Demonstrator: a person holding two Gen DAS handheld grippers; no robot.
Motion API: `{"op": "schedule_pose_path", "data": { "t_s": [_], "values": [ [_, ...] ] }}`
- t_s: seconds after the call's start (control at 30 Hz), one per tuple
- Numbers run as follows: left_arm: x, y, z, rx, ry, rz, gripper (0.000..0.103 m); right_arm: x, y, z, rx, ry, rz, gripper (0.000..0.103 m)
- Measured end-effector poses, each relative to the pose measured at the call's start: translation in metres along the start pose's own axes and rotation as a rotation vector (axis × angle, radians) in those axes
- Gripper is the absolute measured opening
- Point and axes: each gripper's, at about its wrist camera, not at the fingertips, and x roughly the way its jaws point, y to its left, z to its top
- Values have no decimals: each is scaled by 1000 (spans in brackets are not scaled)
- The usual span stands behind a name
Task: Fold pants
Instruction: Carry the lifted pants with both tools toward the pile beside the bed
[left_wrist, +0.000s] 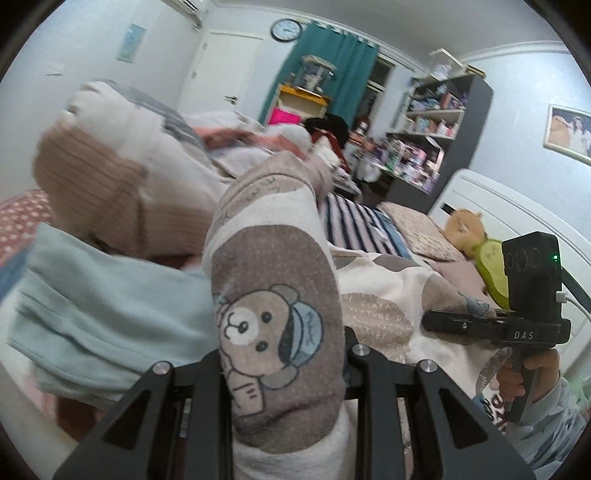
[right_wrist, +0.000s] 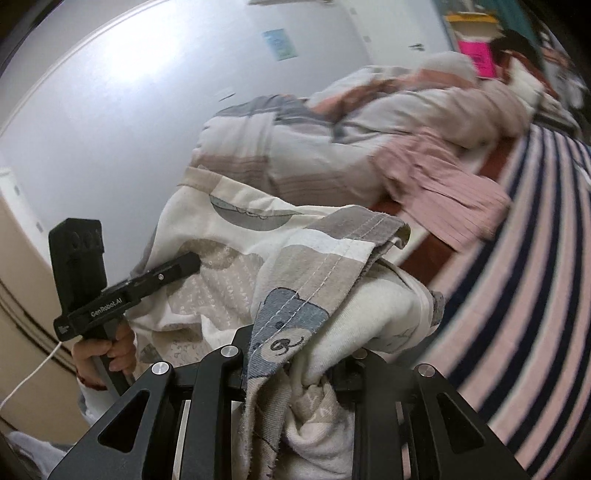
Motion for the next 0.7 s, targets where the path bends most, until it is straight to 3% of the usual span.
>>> {"op": "schedule_pose_path", "data": {
  "t_s": [0.4,0.53,0.7],
  "values": [
    [-5,96,63,10,-17,244,22,97,53,80,-133,27,124,18],
    [1,124,65,14,4,305,22,130,62,87,-139,50,147,18],
    [24,158,43,-30,79,320,23,167,55,74,-111,123,144,18]
  ]
}}
